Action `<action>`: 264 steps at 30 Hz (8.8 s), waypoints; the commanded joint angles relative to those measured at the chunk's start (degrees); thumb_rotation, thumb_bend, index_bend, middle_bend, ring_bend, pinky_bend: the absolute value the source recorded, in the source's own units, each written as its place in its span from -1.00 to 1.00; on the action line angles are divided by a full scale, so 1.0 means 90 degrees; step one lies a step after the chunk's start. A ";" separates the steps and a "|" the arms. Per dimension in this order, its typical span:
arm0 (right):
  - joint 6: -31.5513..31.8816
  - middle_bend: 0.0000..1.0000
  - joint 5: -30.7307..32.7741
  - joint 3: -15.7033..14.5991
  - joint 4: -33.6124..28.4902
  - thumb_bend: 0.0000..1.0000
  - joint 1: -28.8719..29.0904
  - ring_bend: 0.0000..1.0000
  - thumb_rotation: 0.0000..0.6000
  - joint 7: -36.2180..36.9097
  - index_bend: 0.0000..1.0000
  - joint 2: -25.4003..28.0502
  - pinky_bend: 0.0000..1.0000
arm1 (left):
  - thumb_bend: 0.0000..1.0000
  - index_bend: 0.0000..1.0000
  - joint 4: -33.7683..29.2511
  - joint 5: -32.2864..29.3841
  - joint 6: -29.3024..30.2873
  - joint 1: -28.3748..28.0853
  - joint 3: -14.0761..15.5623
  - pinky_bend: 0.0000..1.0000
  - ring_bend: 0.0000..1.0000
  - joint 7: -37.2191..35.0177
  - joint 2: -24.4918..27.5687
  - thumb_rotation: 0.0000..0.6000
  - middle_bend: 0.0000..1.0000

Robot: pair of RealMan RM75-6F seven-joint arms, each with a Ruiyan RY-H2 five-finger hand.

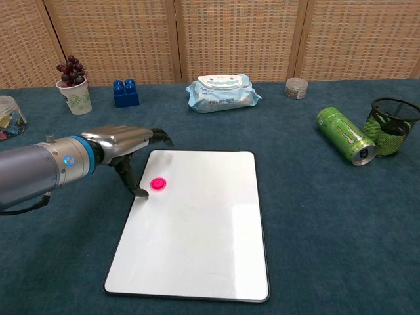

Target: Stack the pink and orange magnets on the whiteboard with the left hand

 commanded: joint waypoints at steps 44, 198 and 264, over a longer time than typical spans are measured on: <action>-0.0084 -1.00 0.0056 -0.0024 -0.0137 -0.79 0.0001 -1.00 1.00 -0.0018 -1.00 0.0054 -1.00 | -0.36 -0.25 0.1160 0.1658 0.0098 0.1507 0.0722 -1.00 -1.00 -0.2534 0.1045 1.00 -1.00; -0.0342 -1.00 0.0211 -0.0046 -0.0278 -0.79 0.0047 -1.00 1.00 0.0166 -1.00 0.0187 -1.00 | -0.32 -0.22 0.3992 0.0932 -0.1016 0.0740 -0.0262 -1.00 -1.00 -0.2635 -0.0359 1.00 -1.00; -0.0434 -1.00 0.0247 -0.0054 -0.0313 -0.79 0.0057 -1.00 1.00 0.0291 -1.00 0.0252 -1.00 | -0.36 0.25 -0.0188 0.0169 0.0091 -0.0042 0.0168 -1.00 -1.00 -0.0177 0.0121 1.00 -1.00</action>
